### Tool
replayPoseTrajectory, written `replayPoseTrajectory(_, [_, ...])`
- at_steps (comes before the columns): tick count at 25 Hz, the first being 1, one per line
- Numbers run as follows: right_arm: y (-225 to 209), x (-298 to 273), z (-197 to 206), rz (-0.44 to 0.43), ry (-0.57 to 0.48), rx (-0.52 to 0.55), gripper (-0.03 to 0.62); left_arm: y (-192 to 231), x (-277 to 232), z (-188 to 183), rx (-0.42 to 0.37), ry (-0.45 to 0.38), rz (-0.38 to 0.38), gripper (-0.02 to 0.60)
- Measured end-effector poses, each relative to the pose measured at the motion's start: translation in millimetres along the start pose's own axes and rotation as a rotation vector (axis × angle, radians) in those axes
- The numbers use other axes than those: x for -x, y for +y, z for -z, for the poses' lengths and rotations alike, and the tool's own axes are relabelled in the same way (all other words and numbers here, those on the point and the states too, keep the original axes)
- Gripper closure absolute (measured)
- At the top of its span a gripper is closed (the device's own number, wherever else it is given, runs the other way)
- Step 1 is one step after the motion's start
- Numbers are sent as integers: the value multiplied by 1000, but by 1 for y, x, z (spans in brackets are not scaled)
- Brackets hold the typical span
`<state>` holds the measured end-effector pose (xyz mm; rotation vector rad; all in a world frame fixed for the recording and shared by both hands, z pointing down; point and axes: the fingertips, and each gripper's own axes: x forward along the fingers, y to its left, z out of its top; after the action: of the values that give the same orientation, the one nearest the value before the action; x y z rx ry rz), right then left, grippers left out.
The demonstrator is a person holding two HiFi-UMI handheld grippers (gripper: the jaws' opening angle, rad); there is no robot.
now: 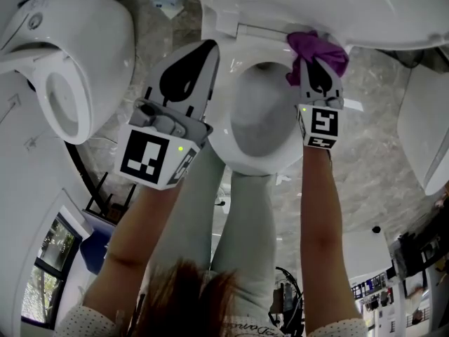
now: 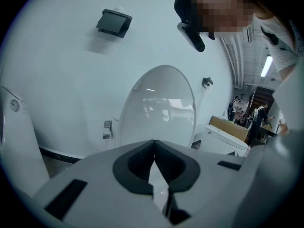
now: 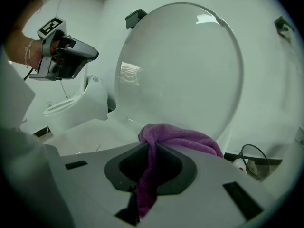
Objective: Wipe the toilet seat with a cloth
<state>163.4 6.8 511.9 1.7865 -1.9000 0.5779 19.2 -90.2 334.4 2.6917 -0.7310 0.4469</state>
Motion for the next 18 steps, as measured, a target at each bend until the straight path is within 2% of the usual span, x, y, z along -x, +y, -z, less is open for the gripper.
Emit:
replayPoseTrajectory(8, [-3,8,8,-40,31,48,545,-11,8,1,2,-12,3,578])
replayPoseTrajectory(18, [4,20,23,-217,96,138,545,-23,16,10,18,-10,-3,578])
